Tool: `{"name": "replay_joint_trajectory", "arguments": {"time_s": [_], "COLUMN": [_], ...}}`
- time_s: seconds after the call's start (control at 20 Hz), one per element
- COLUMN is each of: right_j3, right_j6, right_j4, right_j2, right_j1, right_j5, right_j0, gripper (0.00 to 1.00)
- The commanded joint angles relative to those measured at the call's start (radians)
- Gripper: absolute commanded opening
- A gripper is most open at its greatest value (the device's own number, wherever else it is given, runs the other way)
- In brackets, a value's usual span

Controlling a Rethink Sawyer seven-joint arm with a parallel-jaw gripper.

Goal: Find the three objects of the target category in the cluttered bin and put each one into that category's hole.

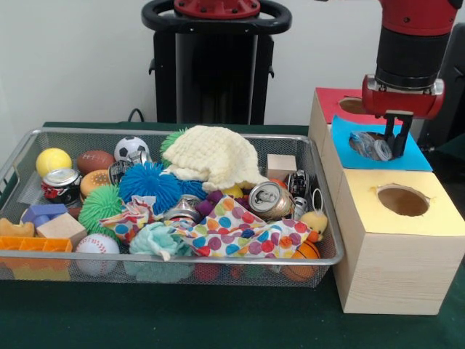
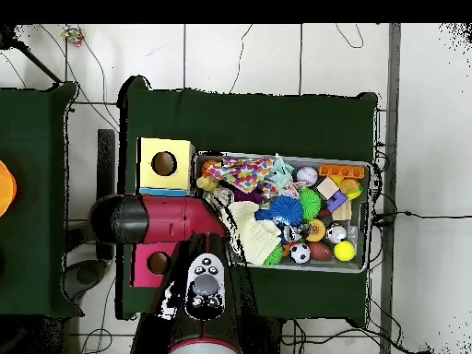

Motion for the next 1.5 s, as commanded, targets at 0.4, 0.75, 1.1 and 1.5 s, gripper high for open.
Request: {"name": "replay_joint_trajectory", "arguments": {"time_s": [0.4, 0.75, 1.1, 1.5], "right_j3": [-0.095, -0.080, -0.100, -0.123], "right_j6": [0.150, 0.123, 0.071, 0.052], "right_j4": [-0.049, -0.036, -0.060, -0.092], "right_j2": [-0.110, -0.090, -0.054, -0.072], "right_j1": [-0.130, -0.130, -0.047, -0.023], "right_j5": [0.380, 0.345, 0.146, 0.070], "right_j0": [0.067, 0.040, -0.016, -0.037], "gripper": [0.00, 0.00, 0.00, 0.00]}}
